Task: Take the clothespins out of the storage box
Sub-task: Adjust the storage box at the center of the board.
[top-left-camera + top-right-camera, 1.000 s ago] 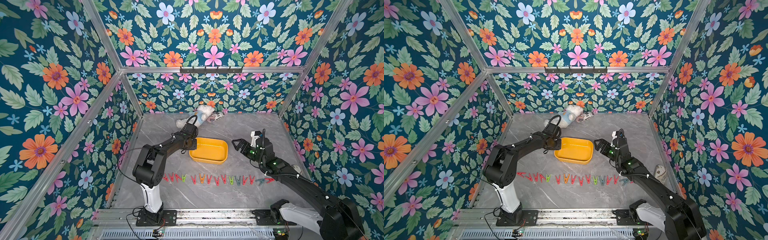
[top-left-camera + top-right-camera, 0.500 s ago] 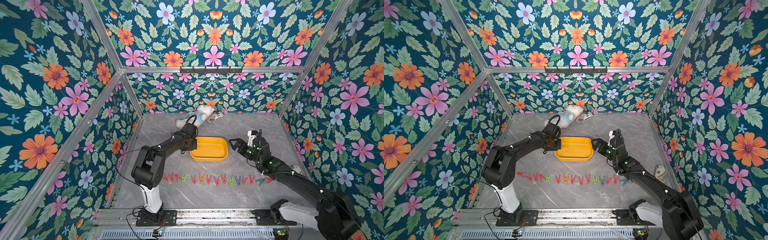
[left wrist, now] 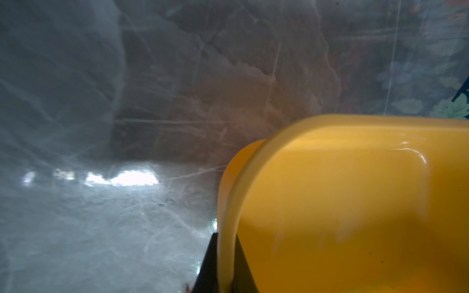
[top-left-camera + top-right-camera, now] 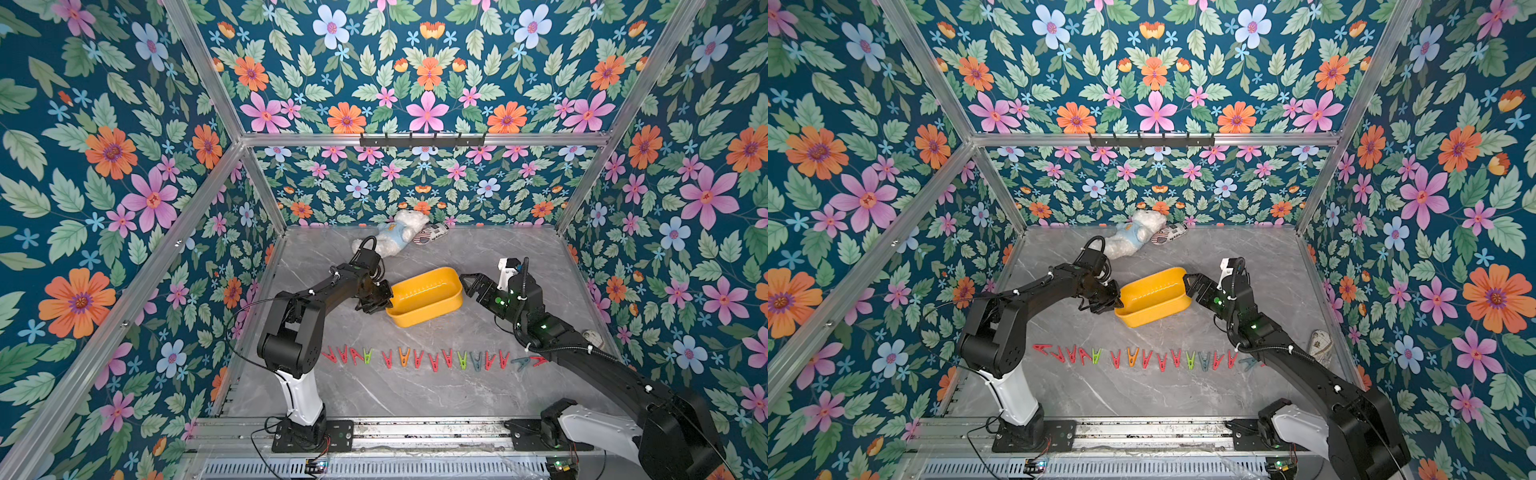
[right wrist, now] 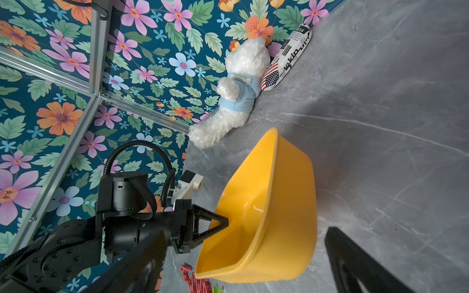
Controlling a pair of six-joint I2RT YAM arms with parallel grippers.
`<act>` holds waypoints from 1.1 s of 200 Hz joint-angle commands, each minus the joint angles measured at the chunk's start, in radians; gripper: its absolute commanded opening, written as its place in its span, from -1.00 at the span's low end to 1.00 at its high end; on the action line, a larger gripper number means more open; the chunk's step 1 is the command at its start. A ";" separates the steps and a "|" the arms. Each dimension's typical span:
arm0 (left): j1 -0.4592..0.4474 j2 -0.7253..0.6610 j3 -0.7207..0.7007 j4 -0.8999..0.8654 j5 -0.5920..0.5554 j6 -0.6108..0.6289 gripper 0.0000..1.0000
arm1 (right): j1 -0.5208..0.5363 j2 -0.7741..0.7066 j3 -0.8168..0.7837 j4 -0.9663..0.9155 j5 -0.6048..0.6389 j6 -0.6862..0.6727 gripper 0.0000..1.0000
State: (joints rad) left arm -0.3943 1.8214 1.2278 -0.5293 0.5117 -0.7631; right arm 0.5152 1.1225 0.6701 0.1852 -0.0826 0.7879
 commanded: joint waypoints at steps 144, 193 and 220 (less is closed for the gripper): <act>-0.054 -0.015 0.006 0.014 -0.405 0.157 -1.00 | 0.002 0.017 0.011 -0.007 0.038 0.007 0.99; -0.087 -0.018 -0.028 0.098 -0.493 0.169 -0.97 | 0.001 0.015 0.011 -0.022 0.071 -0.017 0.99; -0.091 -0.020 -0.030 0.109 -0.491 0.178 -0.78 | 0.001 0.012 0.006 -0.031 0.100 -0.030 0.99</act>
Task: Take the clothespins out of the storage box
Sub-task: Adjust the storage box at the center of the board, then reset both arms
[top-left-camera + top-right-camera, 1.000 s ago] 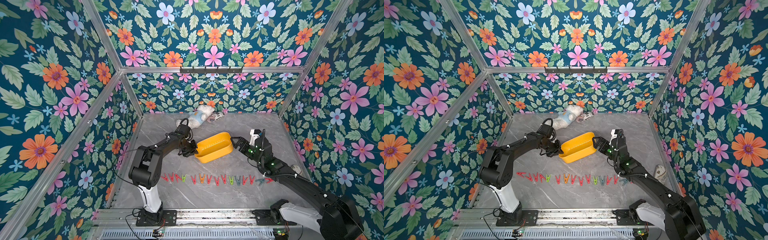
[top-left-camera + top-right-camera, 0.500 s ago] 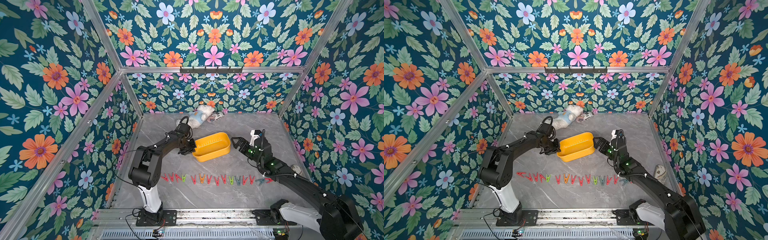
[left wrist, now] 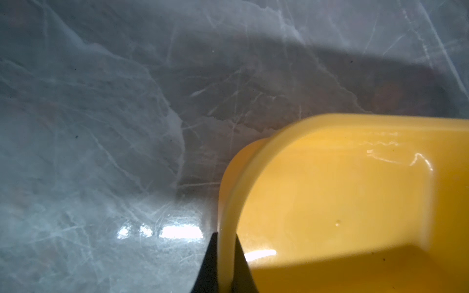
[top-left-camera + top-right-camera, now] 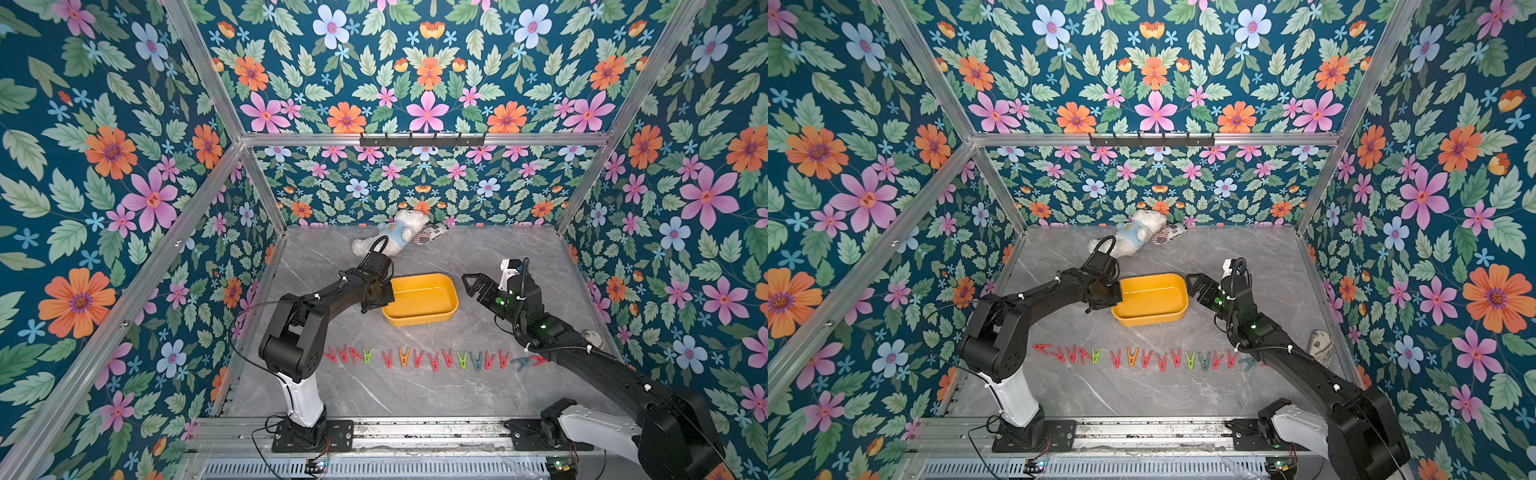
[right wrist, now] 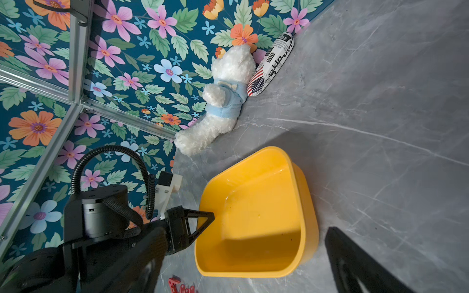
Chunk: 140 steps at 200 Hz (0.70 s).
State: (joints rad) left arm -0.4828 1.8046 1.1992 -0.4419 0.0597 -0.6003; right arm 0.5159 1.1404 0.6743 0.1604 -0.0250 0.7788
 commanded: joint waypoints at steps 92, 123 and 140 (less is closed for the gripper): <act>0.000 -0.196 0.038 -0.055 -0.146 0.066 0.49 | 0.001 -0.110 -0.101 0.085 0.333 -0.241 0.99; 0.024 -0.312 -0.003 -0.066 -0.320 0.069 0.99 | -0.003 -0.150 -0.174 0.184 0.531 -0.382 0.99; 0.058 -0.367 -0.052 -0.048 -0.407 0.087 0.99 | -0.029 -0.155 -0.211 0.245 0.603 -0.454 0.99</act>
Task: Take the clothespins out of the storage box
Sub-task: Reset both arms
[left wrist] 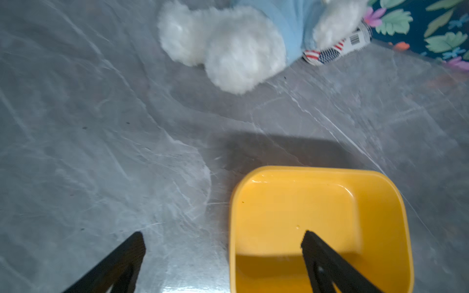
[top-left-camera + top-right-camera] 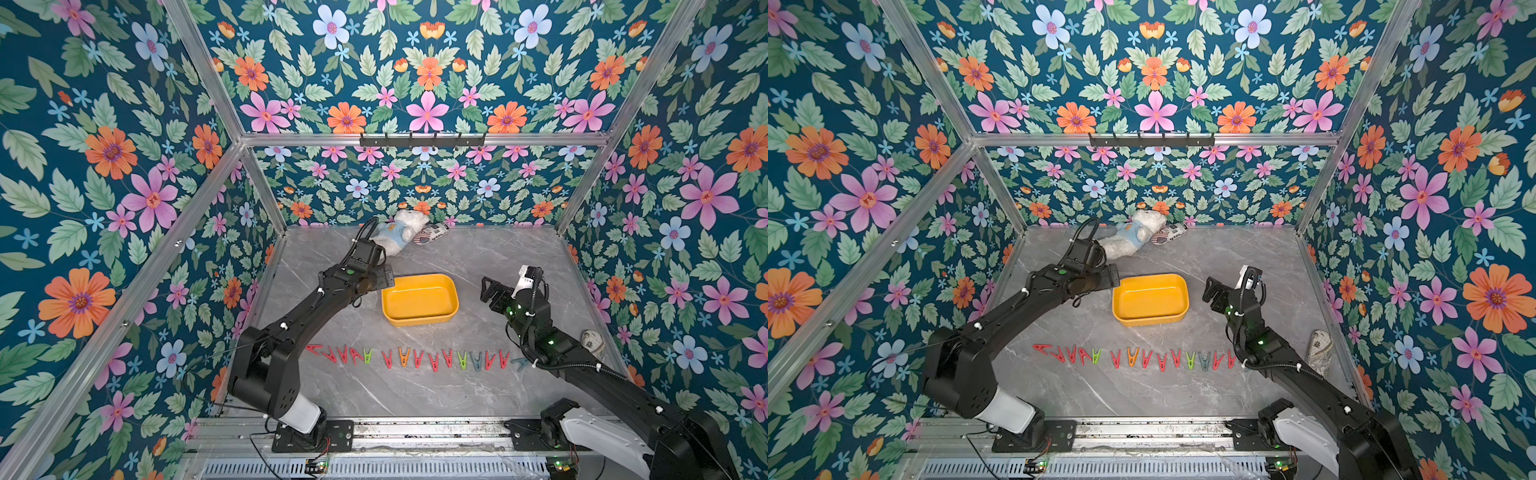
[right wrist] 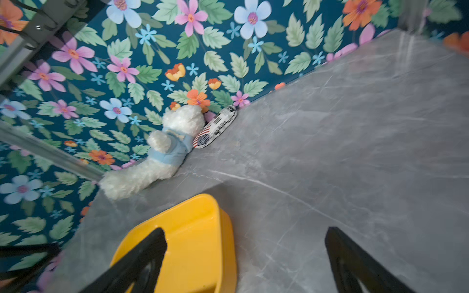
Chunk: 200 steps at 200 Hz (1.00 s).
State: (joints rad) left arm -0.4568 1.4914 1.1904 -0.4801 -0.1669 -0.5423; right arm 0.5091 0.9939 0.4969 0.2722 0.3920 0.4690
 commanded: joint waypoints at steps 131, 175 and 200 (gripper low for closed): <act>0.419 -0.117 -0.638 0.894 -0.317 0.335 0.99 | -0.314 0.392 -0.208 0.750 0.199 -0.484 0.99; 0.422 -0.034 -0.830 1.392 -0.213 0.454 0.99 | -0.412 0.412 -0.281 0.891 -0.029 -0.469 0.99; 0.423 -0.010 -0.864 1.504 -0.144 0.466 0.99 | -0.509 0.430 -0.363 1.039 -0.209 -0.415 0.99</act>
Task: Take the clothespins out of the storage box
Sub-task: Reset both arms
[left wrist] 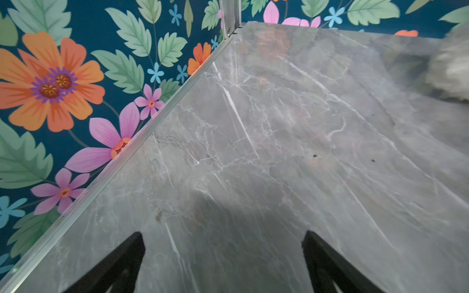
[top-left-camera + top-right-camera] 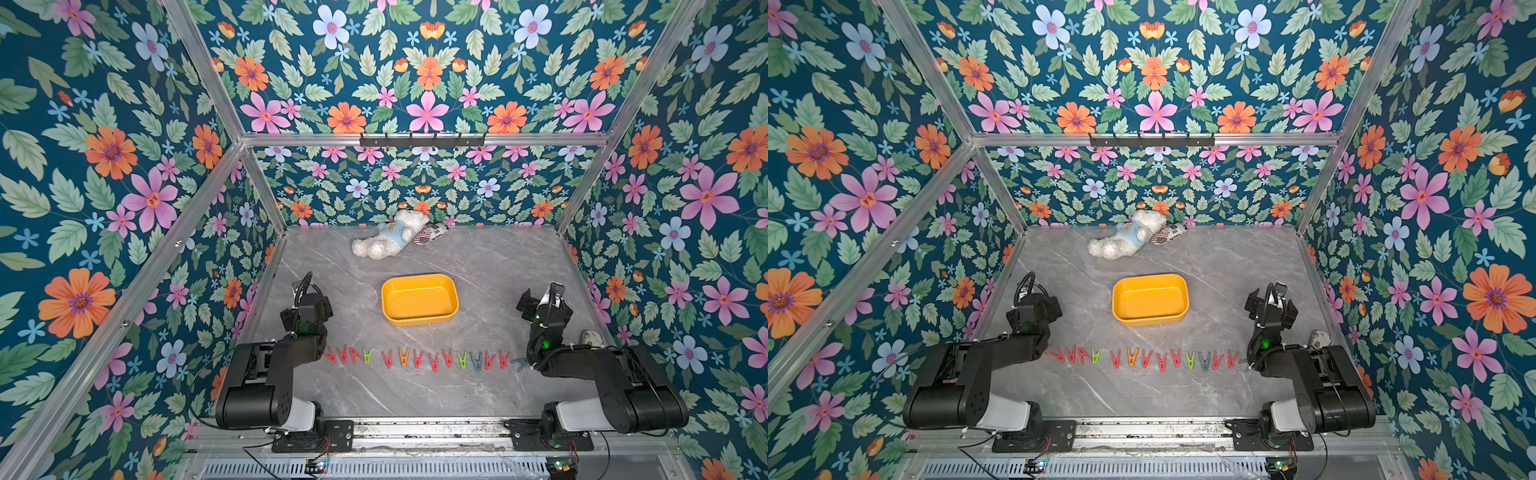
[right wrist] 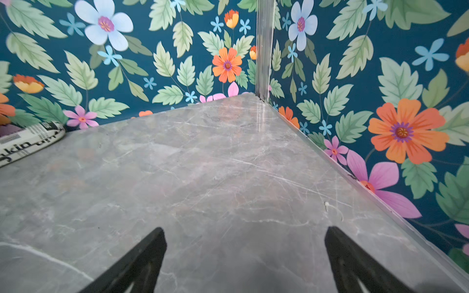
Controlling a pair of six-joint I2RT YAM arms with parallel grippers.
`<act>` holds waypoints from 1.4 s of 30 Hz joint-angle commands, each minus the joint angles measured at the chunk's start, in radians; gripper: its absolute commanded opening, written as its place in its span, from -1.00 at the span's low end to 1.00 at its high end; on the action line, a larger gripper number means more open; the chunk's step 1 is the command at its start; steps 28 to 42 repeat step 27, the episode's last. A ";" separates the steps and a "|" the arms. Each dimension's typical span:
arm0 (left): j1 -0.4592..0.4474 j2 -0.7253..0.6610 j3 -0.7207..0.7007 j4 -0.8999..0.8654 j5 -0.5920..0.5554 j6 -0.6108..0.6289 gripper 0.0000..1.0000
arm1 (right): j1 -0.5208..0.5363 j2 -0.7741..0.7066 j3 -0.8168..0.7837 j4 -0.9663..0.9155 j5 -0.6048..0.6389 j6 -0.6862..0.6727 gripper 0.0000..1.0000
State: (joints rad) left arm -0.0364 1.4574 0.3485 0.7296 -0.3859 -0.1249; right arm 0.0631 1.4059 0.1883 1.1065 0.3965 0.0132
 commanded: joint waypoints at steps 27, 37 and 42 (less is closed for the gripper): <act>0.003 0.141 -0.065 0.490 0.209 0.100 0.99 | -0.072 0.044 -0.050 0.223 -0.279 0.021 0.99; 0.003 0.141 -0.065 0.490 0.209 0.100 0.99 | -0.072 0.044 -0.050 0.223 -0.279 0.021 0.99; 0.003 0.141 -0.065 0.490 0.209 0.100 0.99 | -0.072 0.044 -0.050 0.223 -0.279 0.021 0.99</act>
